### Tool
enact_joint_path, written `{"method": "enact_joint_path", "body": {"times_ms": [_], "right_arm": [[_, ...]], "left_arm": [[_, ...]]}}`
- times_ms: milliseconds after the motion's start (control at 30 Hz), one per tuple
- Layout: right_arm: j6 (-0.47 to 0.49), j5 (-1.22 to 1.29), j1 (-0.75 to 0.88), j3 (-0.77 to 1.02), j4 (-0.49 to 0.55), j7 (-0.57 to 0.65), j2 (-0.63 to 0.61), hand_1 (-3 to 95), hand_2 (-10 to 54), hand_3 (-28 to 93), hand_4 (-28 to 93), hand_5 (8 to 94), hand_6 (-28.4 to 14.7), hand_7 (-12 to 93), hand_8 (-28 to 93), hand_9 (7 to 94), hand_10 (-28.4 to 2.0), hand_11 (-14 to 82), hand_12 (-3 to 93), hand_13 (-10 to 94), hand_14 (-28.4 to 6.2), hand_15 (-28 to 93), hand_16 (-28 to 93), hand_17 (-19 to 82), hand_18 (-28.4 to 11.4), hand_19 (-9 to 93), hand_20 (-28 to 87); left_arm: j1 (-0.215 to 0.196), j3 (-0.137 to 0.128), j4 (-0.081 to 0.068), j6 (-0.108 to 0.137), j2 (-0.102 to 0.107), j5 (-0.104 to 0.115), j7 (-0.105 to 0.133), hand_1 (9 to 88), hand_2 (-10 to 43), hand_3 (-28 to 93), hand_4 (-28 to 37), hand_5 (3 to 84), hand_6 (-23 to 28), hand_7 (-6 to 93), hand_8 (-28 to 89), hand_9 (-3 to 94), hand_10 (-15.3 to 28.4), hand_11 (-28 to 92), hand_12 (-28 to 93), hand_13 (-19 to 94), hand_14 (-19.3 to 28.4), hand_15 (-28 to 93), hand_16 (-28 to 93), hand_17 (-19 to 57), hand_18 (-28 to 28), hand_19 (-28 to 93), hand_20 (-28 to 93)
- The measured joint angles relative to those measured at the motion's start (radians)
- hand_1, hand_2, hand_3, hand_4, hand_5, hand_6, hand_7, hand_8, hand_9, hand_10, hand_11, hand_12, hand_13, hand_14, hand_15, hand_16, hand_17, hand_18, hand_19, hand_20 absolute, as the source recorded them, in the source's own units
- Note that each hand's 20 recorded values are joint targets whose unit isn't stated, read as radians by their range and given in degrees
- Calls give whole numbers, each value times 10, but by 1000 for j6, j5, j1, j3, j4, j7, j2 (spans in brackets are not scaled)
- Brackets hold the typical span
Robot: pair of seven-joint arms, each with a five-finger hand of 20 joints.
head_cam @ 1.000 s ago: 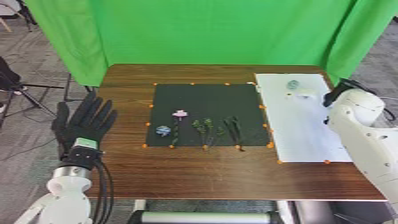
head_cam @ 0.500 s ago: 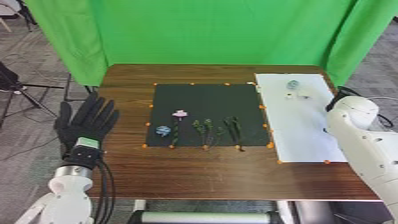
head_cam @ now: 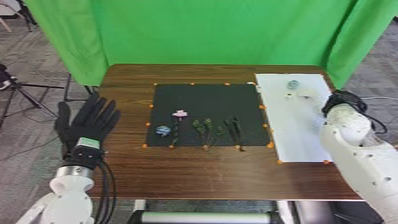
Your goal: Arrange flowers
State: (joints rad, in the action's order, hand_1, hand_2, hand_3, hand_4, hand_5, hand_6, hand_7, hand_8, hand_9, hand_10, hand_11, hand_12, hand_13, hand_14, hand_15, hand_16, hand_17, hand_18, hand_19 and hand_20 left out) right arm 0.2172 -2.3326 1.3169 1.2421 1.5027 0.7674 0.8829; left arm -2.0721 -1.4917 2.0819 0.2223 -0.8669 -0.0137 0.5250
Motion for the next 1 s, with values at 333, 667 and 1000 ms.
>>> {"method": "enact_joint_path", "body": {"times_ms": [333,667,1000], "right_arm": [[-129,-249,64,-70,283,-377,-13,610,-95,694,-283,777,3,256,25,894,-79,76,393,767,-64,581,350,447,-195,932,400],[-62,-232,-99,-296,267,-495,149,605,-95,694,-283,764,7,268,13,872,-74,70,377,756,-61,574,364,441,-195,932,398],[-21,-338,-174,-477,171,-599,204,604,-95,693,-283,754,8,276,8,867,-74,72,372,754,-62,574,364,438,-196,932,398]], "left_arm": [[-18,-19,1,0,1,-1,7,206,190,676,-283,396,71,128,-89,321,133,202,95,247,145,381,-84,-40,134,347,101],[-20,-18,-4,-2,-3,-10,-17,206,190,676,-283,395,71,128,-89,321,132,199,98,246,145,374,-82,-41,134,344,101],[9,10,-11,-3,-2,-21,-19,206,190,677,-283,395,71,130,-88,321,133,196,100,247,144,368,-78,-40,134,341,102]]}}
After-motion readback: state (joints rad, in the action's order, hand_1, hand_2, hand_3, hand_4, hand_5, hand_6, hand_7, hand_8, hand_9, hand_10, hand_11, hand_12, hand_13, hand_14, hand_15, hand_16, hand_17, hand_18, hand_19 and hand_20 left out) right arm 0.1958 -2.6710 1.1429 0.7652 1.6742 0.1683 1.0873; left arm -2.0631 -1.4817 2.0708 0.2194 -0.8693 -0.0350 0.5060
